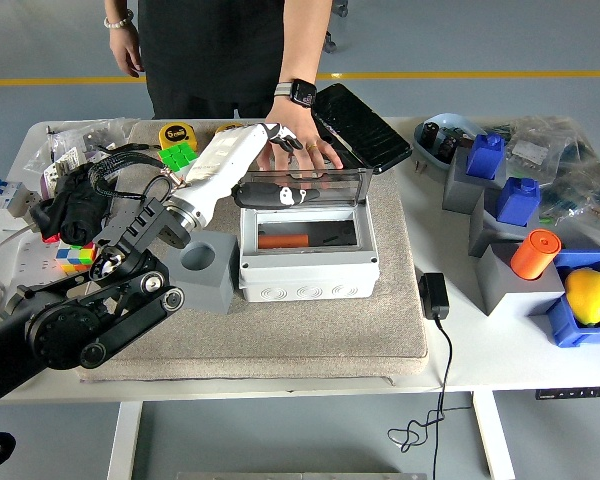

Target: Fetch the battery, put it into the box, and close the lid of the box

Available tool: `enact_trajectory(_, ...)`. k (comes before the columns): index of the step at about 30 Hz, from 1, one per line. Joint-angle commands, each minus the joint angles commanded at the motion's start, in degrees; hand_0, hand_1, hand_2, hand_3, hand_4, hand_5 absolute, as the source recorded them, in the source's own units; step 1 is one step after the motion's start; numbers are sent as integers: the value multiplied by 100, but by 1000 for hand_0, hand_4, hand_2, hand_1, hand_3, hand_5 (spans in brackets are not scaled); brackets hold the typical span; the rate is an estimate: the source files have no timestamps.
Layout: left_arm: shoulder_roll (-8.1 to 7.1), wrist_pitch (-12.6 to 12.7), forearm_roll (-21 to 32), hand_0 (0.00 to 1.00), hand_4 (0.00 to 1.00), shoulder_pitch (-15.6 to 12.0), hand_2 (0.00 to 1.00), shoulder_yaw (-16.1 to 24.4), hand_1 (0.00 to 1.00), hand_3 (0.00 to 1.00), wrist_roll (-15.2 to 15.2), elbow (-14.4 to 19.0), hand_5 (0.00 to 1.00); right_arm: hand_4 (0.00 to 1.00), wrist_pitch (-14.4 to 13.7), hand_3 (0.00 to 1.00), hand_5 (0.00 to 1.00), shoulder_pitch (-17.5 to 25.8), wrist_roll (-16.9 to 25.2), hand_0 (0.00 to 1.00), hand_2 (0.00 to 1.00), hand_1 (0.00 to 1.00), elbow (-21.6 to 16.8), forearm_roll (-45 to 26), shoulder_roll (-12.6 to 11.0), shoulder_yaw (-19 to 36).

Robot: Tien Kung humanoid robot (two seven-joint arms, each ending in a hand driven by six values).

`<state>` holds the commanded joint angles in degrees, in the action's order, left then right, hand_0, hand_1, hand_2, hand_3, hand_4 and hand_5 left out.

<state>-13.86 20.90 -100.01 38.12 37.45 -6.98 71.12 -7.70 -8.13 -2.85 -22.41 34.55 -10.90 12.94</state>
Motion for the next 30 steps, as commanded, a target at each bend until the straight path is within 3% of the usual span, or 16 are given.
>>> enact_trajectory(5, -137, -429, -86, 404, 998, -146, 596, 127, 629, 600, -445, 422, 519, 916, 1, 517, 448, -9, 1, 599, 568, 582, -17, 34, -2, 34)
enact_trajectory(6, -163, -479, -81, 292, 998, -171, 570, 145, 563, 573, -492, 505, 520, 916, 0, 517, 448, -9, 2, 599, 568, 583, -20, 43, -3, 46)
enact_trajectory(10, -319, -735, -28, 292, 998, -331, 570, 227, 563, 573, -730, 979, 520, 916, -2, 517, 448, -9, 1, 599, 568, 583, -20, 54, -3, 69)
enact_trajectory(16, -480, -771, 138, 273, 998, -532, 563, 248, 538, 566, -729, 1444, 530, 915, -5, 517, 447, -1, 2, 599, 568, 582, -15, 63, -6, 78)
enact_trajectory(20, -510, -775, 251, 267, 998, -612, 555, 157, 525, 561, -718, 1508, 539, 916, -4, 517, 448, 1, 2, 599, 568, 583, -16, 66, -4, 73)
enact_trajectory(30, -452, -794, 469, 263, 998, -745, 552, -97, 522, 558, -644, 1235, 532, 916, -8, 517, 449, -1, 4, 599, 568, 583, -18, 75, 0, 90)
